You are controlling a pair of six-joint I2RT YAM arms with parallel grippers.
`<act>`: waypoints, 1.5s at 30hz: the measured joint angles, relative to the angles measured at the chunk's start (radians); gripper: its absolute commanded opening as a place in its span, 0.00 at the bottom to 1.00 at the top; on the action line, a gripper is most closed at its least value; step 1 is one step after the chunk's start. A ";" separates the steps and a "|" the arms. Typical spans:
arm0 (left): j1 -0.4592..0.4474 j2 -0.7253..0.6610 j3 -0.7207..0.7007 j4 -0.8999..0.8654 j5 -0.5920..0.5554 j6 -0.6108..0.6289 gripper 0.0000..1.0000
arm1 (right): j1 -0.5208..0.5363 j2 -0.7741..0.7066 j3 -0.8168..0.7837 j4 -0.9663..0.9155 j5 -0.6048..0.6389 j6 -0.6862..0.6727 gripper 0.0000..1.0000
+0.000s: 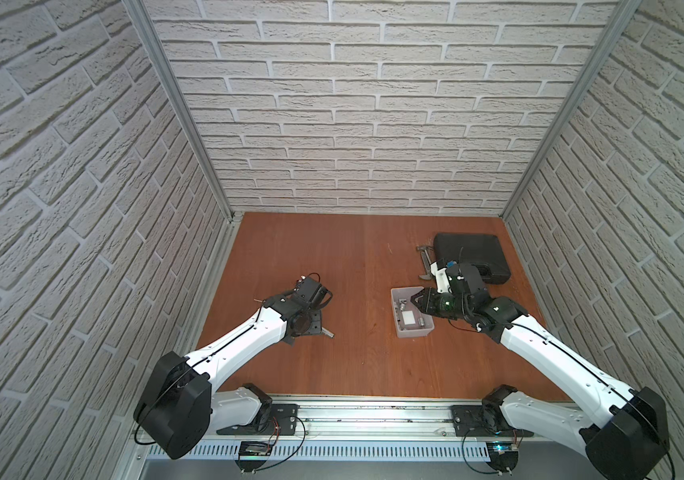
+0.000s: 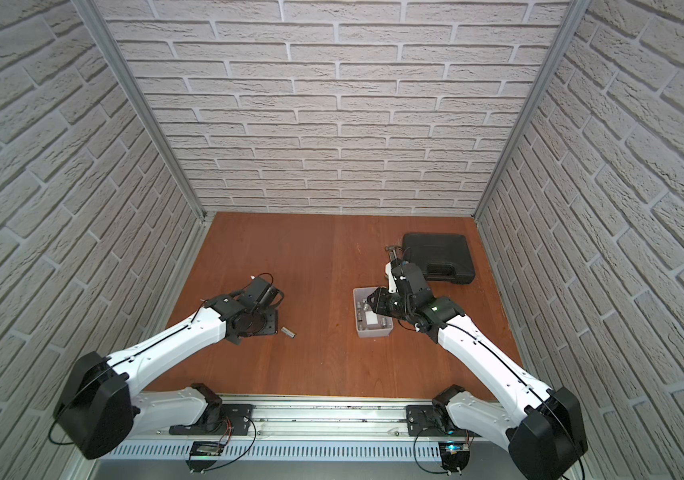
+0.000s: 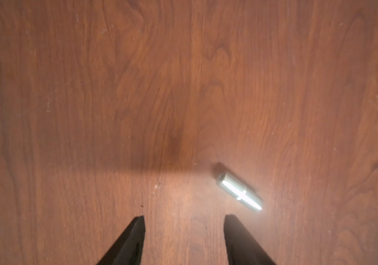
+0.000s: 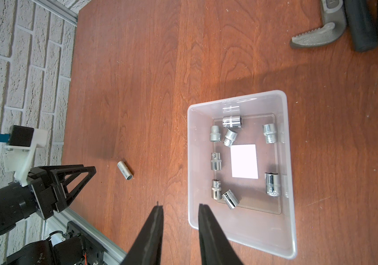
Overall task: Put the socket on the desktop into the storage box
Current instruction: Pick up the socket head at the center of the board.
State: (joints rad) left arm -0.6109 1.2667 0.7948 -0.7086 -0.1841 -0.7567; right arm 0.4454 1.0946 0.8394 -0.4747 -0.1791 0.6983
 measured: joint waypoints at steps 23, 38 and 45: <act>-0.167 0.268 0.172 -0.025 -0.020 -0.078 0.59 | 0.018 0.028 0.000 0.000 0.017 -0.019 0.32; -0.171 0.371 0.188 -0.026 -0.008 -0.113 0.52 | 0.018 0.028 0.000 0.000 0.017 -0.025 0.32; -0.171 0.396 0.190 -0.020 0.005 -0.129 0.50 | 0.018 0.028 0.000 0.000 0.017 -0.026 0.32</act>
State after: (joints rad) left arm -0.7818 1.6623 0.9848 -0.7288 -0.1791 -0.8856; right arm 0.4633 1.1229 0.8398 -0.4747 -0.1623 0.6727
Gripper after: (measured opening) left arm 0.506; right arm 0.322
